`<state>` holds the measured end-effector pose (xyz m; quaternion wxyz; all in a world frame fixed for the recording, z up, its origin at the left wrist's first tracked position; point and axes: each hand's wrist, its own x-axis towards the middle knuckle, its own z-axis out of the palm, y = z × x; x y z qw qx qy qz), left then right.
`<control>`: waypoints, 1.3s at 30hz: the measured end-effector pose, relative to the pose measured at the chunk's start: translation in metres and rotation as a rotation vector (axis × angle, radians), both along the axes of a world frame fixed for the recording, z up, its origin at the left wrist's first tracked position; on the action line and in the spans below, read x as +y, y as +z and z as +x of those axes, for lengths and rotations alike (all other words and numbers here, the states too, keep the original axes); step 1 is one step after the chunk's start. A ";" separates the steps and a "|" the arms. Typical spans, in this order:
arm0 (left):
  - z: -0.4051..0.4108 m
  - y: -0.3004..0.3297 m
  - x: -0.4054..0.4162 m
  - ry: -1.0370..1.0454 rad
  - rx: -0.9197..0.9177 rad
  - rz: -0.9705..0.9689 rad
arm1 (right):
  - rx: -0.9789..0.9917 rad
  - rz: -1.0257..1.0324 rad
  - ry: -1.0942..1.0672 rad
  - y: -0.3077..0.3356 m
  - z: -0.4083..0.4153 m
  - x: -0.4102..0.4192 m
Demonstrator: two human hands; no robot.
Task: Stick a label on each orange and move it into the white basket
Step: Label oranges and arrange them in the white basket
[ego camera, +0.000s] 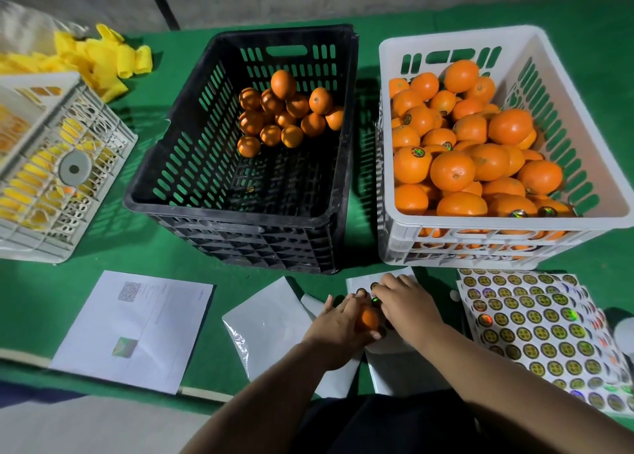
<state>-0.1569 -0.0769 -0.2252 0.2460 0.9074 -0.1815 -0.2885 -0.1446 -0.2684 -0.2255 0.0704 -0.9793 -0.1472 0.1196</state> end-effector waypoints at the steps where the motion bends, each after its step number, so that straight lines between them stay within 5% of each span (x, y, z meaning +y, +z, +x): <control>1: 0.000 0.001 0.000 -0.001 0.000 0.005 | -0.010 -0.012 0.022 0.000 0.001 0.001; 23: -0.001 -0.003 -0.001 0.002 -0.040 0.034 | -0.058 -0.005 0.024 0.008 -0.013 -0.013; 30: 0.000 0.009 -0.004 0.057 0.001 -0.010 | 0.117 0.619 -0.510 0.019 -0.008 -0.013; 39: -0.016 0.024 -0.002 0.281 -0.182 -0.407 | 0.216 1.066 -0.715 0.052 -0.029 -0.013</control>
